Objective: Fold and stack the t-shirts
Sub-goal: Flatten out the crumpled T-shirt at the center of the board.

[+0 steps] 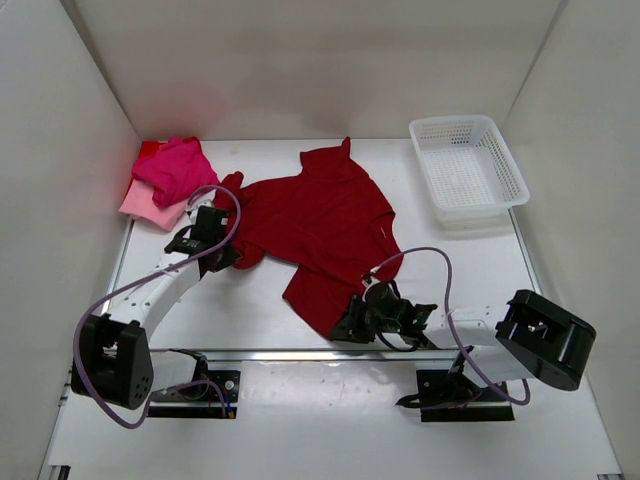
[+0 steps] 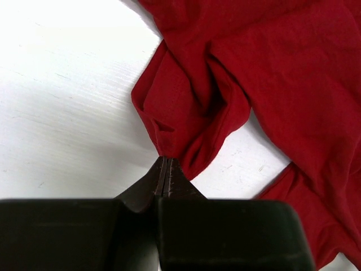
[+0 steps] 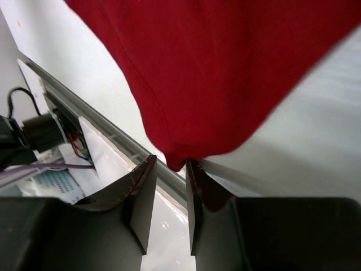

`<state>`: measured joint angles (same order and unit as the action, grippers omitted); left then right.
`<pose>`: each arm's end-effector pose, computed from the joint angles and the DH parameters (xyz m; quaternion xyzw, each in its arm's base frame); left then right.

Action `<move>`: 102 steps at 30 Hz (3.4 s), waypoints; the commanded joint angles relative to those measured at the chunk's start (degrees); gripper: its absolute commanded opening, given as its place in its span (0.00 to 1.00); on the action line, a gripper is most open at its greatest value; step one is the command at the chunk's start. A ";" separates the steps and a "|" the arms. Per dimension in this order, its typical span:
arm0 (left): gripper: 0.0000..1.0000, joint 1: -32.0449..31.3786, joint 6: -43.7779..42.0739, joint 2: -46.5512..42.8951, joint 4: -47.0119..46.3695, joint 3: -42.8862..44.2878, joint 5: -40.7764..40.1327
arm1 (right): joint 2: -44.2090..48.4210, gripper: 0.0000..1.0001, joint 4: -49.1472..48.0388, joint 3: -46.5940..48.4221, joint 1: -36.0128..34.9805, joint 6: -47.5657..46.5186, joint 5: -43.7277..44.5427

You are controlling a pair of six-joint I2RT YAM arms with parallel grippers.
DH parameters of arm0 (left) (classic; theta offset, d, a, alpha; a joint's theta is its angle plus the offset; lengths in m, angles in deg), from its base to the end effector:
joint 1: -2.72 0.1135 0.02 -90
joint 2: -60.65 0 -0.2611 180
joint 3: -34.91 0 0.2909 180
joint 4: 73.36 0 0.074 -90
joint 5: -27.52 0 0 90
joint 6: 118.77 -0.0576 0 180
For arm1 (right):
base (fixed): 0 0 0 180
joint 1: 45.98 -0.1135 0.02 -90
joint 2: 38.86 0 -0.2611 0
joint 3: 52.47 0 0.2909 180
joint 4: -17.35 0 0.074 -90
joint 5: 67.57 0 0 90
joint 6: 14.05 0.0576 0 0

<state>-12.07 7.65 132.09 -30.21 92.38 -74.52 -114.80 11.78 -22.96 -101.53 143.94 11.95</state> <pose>0.2834 -0.0624 0.1813 -0.2081 0.9313 -0.0309 0.2973 0.1361 0.2169 0.0705 0.0604 0.9044 0.4041 0.1227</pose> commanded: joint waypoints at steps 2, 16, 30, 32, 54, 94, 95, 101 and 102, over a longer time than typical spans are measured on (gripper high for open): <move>0.00 0.46 -0.04 -0.69 -0.83 1.02 -0.36 | -2.02 0.25 -1.25 -1.00 3.60 1.89 -0.93; 0.00 -0.68 -1.35 -1.83 0.66 2.16 -2.46 | 1.12 0.00 13.68 6.20 9.84 -6.27 -4.20; 0.00 -1.65 -6.10 -5.34 12.43 18.92 -5.81 | 20.49 0.00 55.60 52.15 29.53 -37.99 6.34; 0.00 -1.21 -6.54 -4.12 15.50 27.17 -5.90 | 18.56 0.00 57.46 63.37 33.03 -41.86 6.61; 0.00 10.66 -2.06 16.97 22.01 71.58 2.73 | 1.33 0.00 35.91 97.13 17.06 -79.47 36.57; 0.00 10.94 -5.38 2.33 -1.11 27.43 -1.21 | 1.28 0.00 26.88 49.35 47.29 -47.85 -3.33; 0.00 9.61 -6.10 1.00 -0.40 25.04 -4.20 | 4.63 0.00 27.31 46.41 46.42 -48.64 -2.88; 0.00 2.67 -8.91 -12.00 5.39 5.71 -8.79 | 17.65 0.00 33.20 21.89 44.65 -46.28 -4.90; 0.00 2.31 -8.83 -13.07 6.45 4.11 -8.71 | 18.54 0.00 34.77 20.20 44.56 -46.02 -5.34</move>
<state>-8.73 1.05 124.98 -26.00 99.59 -78.19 -102.87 48.72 -0.80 -56.48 96.77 7.78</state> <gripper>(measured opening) 0.063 0.003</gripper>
